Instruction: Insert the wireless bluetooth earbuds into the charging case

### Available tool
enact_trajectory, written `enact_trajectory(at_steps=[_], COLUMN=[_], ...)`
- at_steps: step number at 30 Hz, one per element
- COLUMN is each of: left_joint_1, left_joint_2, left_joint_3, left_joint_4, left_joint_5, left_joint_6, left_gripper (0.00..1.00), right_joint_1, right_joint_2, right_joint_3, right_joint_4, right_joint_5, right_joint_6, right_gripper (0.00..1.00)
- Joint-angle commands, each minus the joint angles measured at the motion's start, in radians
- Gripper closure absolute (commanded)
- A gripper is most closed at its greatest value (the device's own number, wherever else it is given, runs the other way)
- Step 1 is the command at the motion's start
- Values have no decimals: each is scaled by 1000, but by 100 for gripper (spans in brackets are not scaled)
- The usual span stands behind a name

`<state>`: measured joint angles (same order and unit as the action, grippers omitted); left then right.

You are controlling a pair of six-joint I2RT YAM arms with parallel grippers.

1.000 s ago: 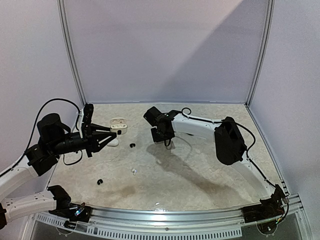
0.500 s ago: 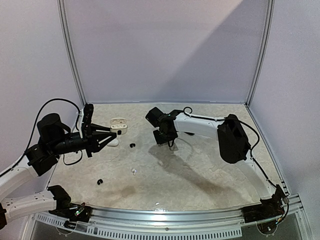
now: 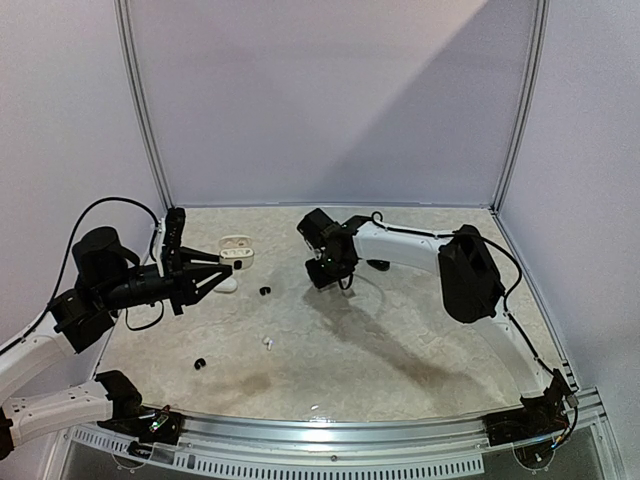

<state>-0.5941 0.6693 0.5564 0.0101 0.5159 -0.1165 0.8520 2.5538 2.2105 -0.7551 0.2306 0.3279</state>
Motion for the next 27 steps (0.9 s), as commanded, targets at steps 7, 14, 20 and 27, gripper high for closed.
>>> enact_trajectory(at_steps=[7,14,20,27], left_joint_1=[13,13,13,13], left_joint_2=[-11,-11,-19,-45], left_joint_3=[11,9,8,35], left_joint_4=[2,1,4,69], left_joint_5=[9,7,6,-6], left_joint_6=[21,24,27,183], left_gripper=[100,100,100,100], right_joint_1=[-33,-34,-34,-33], right_joint_2=[51,32,6,-161], right_joint_3=[0,-15,-7,-49], right_joint_4=[-25,-27,-22,14], right_joint_5=[-99,-108,-121,-154], right_joint_6=[-2,11,15,36], right_gripper=[71,81,93,99])
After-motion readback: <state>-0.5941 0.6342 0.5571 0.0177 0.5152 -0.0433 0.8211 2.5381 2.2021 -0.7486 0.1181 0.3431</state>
